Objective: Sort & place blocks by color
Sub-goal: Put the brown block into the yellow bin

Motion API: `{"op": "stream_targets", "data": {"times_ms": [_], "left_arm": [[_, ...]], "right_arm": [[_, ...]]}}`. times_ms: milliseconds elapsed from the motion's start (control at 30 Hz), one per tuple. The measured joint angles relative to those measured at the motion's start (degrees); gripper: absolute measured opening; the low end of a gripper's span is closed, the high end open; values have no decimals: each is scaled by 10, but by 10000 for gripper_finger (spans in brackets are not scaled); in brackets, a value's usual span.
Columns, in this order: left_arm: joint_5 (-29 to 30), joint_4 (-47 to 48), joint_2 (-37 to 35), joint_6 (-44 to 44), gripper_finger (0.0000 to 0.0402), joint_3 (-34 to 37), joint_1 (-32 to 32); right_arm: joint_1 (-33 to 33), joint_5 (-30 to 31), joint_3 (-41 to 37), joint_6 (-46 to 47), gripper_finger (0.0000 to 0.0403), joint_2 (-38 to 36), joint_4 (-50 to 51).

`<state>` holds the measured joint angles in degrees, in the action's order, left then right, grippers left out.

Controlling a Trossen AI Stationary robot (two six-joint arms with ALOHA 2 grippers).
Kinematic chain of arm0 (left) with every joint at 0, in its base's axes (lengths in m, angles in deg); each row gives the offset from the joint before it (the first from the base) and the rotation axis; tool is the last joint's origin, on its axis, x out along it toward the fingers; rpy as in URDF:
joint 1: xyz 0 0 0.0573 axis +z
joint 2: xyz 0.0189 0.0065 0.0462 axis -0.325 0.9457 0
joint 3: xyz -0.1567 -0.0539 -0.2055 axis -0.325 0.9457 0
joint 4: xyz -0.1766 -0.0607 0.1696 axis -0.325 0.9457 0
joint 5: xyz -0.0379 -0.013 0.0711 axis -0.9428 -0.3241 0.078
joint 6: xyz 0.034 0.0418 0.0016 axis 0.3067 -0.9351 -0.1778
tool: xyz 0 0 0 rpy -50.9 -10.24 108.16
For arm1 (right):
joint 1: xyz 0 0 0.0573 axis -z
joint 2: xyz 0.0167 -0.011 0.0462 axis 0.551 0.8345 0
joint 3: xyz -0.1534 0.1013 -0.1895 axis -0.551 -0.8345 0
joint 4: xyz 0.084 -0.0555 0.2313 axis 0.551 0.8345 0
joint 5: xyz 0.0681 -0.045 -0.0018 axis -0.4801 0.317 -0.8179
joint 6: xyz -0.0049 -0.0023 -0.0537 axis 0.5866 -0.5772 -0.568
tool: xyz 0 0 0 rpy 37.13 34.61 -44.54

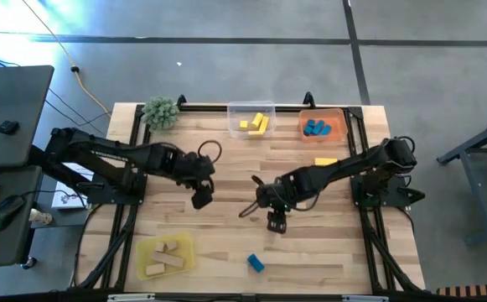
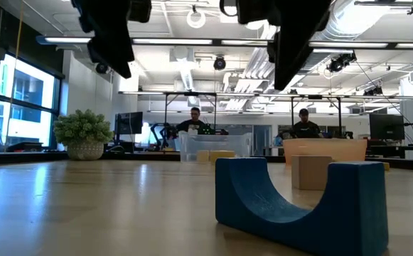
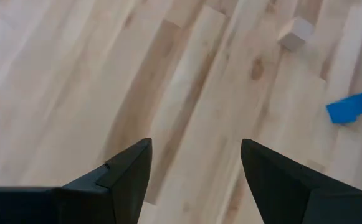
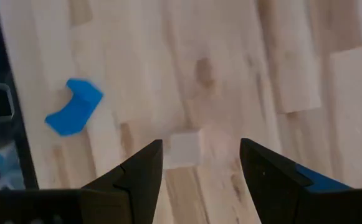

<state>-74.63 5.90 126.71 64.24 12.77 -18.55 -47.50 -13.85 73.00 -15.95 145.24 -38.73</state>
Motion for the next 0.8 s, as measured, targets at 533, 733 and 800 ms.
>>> {"op": "stream_targets", "data": {"times_ms": [533, 733, 800], "left_arm": [[38, -6, 0, 166, 236, 0, -171], [60, -7, 0, 193, 236, 0, -206], [61, -7, 0, 197, 236, 0, -212]], "right_arm": [[-76, 53, -1, -45, 201, 14, 2], [-75, 50, -1, -70, 201, 58, 4], [-75, 60, -1, -71, 201, 70, 5]]}}
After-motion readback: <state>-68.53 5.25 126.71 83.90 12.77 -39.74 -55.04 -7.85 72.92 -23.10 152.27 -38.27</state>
